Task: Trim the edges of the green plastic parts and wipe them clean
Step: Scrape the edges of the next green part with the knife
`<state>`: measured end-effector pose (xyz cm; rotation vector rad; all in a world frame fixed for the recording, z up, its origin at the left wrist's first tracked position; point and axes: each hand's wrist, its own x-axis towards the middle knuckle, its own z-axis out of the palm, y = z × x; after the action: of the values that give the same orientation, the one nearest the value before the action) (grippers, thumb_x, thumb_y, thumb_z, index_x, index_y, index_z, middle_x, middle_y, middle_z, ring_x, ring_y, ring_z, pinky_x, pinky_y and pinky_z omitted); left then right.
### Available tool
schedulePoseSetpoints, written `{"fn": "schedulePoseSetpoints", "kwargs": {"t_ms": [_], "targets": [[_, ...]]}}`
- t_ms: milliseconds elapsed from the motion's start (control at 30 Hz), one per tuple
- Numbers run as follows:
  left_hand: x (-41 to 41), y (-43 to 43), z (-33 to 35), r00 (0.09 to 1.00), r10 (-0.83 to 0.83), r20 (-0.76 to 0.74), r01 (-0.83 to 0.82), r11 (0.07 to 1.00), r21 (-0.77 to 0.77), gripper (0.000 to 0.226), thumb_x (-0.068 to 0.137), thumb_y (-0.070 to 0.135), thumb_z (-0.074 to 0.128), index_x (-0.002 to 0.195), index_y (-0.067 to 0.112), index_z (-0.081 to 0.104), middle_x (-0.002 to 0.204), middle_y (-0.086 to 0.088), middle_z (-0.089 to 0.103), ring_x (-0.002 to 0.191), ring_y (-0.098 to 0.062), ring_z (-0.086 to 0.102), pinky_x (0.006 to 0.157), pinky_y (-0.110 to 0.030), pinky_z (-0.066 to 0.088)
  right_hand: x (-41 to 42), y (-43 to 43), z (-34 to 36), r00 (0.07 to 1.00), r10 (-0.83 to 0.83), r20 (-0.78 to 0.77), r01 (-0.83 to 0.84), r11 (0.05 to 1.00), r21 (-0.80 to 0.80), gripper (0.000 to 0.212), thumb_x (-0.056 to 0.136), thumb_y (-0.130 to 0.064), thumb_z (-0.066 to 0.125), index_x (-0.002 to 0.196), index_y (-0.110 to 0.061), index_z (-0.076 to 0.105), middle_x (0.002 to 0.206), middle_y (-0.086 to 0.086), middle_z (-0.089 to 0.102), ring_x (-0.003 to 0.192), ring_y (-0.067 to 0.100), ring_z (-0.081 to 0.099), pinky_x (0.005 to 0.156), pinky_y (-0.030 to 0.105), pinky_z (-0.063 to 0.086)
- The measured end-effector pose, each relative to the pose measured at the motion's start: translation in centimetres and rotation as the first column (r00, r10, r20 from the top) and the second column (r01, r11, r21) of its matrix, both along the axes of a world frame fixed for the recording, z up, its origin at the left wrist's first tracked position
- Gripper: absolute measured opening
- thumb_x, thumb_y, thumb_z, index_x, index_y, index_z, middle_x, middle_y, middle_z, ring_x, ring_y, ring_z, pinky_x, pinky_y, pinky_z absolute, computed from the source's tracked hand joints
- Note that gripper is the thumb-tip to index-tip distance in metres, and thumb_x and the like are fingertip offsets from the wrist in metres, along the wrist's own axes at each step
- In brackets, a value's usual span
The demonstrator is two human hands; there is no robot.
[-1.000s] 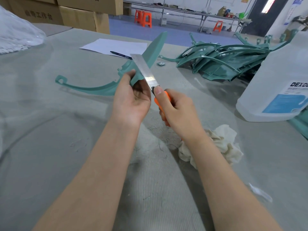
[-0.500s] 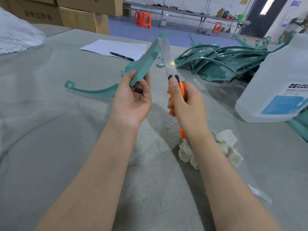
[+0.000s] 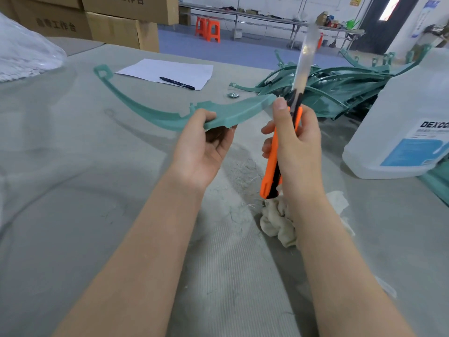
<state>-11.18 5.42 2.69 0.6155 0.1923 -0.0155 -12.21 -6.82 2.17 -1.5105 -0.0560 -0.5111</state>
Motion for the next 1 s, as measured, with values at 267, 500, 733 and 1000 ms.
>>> {"fn": "schedulePoseSetpoints", "kwargs": {"t_ms": [267,500,733,1000], "targets": [[0.1,0.1,-0.1,1.000,-0.019,-0.008,0.018,0.993,-0.115,0.012,0.092,0.004,0.048,0.100,0.001,0.056,0.087,-0.012,0.067,0.069,-0.019,0.068,0.054,-0.018,0.054,0.3,0.1,-0.4,0.997,0.019,-0.079,-0.026,0.996,-0.089,0.027,0.096,-0.038,0.057,0.089,-0.012,0.051,0.080,0.011,0.053,0.059,0.011,0.053,0.053,0.023,0.046],[-0.5,0.5,0.3,0.979,-0.202,0.013,0.184,0.863,-0.470,0.025,0.082,0.004,0.056,0.105,-0.005,0.062,0.094,-0.015,0.066,0.058,-0.024,0.068,0.052,-0.018,0.056,0.6,0.5,-0.9,0.997,0.008,-0.078,-0.023,0.981,-0.194,0.049,0.099,-0.046,0.047,0.095,0.002,0.057,0.063,0.002,0.056,0.053,0.013,0.054,0.057,0.034,0.050],[-0.5,0.5,0.5,0.980,-0.193,0.046,0.188,0.824,-0.534,0.046,0.065,0.001,0.059,0.111,0.000,0.059,0.091,-0.012,0.064,0.057,-0.023,0.066,0.052,-0.016,0.055,0.9,1.0,-1.5,0.998,0.022,-0.063,-0.036,0.970,-0.240,0.063,0.090,-0.056,0.044,0.088,0.006,0.054,0.062,0.005,0.052,0.054,0.015,0.051,0.058,0.043,0.049],[-0.8,0.2,1.0,0.977,-0.207,0.052,0.203,0.826,-0.526,0.014,0.067,0.003,0.060,0.068,-0.010,0.062,0.065,-0.015,0.061,0.044,-0.018,0.061,0.045,-0.017,0.052,1.2,1.1,-2.2,0.999,0.038,-0.038,-0.046,0.966,-0.256,0.047,0.095,-0.051,0.045,0.072,-0.013,0.057,0.056,-0.004,0.053,0.050,0.010,0.052,0.051,0.030,0.044]]}}
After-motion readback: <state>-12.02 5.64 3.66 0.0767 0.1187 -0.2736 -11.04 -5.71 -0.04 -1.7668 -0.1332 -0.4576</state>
